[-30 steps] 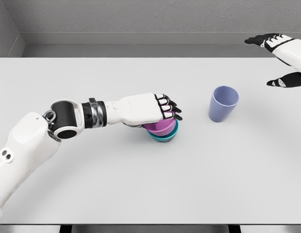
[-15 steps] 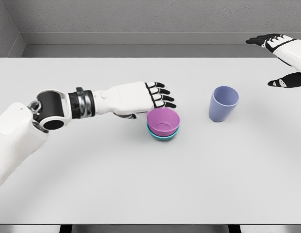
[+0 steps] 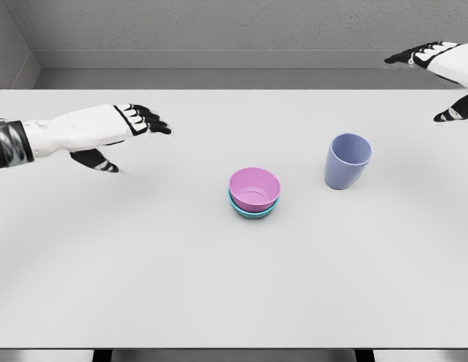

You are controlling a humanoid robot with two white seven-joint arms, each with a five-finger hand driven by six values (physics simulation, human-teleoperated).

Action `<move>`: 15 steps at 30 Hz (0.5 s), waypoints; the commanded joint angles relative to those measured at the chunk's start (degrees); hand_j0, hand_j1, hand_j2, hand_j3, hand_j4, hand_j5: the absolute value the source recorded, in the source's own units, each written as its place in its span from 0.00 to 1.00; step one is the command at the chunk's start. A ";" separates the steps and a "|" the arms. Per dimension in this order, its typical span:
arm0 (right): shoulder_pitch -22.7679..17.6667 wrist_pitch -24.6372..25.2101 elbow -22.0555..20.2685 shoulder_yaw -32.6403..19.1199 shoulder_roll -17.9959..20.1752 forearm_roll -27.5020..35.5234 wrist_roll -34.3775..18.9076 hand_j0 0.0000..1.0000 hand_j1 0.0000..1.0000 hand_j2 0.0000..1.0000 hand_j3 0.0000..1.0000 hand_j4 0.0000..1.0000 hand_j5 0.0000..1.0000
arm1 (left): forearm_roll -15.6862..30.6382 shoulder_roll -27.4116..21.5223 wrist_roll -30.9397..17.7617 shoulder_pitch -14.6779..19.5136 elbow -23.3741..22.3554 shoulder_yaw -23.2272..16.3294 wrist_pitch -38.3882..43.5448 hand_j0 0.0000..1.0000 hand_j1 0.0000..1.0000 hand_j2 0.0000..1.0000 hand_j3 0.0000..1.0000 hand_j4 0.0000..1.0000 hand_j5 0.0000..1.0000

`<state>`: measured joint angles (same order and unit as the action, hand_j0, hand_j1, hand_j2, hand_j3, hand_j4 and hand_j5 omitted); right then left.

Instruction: Stacking bowl and cup with both arms

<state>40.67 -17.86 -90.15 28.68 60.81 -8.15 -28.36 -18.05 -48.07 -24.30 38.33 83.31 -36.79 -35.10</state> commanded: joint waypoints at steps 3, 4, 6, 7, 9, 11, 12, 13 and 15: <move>8.11 0.11 6.39 14.47 -7.11 -0.47 -6.64 1.00 1.00 1.00 1.00 1.00 1.00 | 0.21 -1.68 -0.05 -0.09 -7.19 1.63 0.10 1.00 1.00 1.00 1.00 1.00 1.00; 8.72 0.11 6.74 15.79 -8.34 -0.64 -6.64 1.00 1.00 1.00 1.00 1.00 1.00 | -0.40 -1.59 -0.05 -0.18 -8.16 1.63 0.10 1.00 1.00 1.00 1.00 1.00 1.00; 10.39 -0.07 9.02 20.09 -10.10 -0.91 -6.64 1.00 1.00 1.00 1.00 1.00 1.00 | 0.21 -1.50 -0.05 -0.53 -7.90 1.72 0.10 1.00 1.00 1.00 1.00 1.00 1.00; 11.80 -0.51 12.01 23.00 -10.63 -0.82 -6.64 1.00 1.00 1.00 1.00 1.00 1.00 | 0.65 -1.32 0.04 -0.53 -8.07 1.90 0.10 1.00 1.00 1.00 1.00 1.00 1.00; 11.80 -0.60 12.36 23.09 -10.54 -0.90 -6.64 1.00 1.00 1.00 1.00 1.00 1.00 | 0.21 -0.89 -0.05 -0.97 -8.16 1.81 0.10 1.00 1.00 1.00 1.00 1.00 1.00; 11.89 -0.77 12.63 23.09 -10.10 -0.91 -6.64 1.00 1.00 1.00 1.00 1.00 1.00 | 0.12 -0.62 -0.05 -1.15 -8.07 1.46 0.10 1.00 1.00 1.00 1.00 1.00 1.00; 11.89 -0.77 12.63 23.09 -10.01 -0.91 -6.64 1.00 1.00 1.00 1.00 1.00 1.00 | 0.12 -0.62 -0.05 -1.24 -8.07 1.28 0.10 1.00 1.00 1.00 1.00 1.00 1.00; 11.89 -0.77 12.54 23.09 -9.92 -0.91 -6.64 1.00 1.00 1.00 1.00 1.00 1.00 | 0.12 -0.62 -0.05 -1.24 -7.90 1.19 0.10 1.00 1.00 1.00 1.00 1.00 1.00; 11.89 -0.77 12.10 23.18 -10.10 -0.91 -6.64 1.00 1.00 1.00 1.00 1.00 1.00 | -0.05 -0.80 -0.05 -1.24 -8.07 1.37 0.10 1.00 1.00 1.00 1.00 1.00 1.00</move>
<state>52.56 -18.68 -78.11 51.48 50.77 -9.25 -34.98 -18.37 -48.74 -24.39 37.09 75.36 -35.51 -35.12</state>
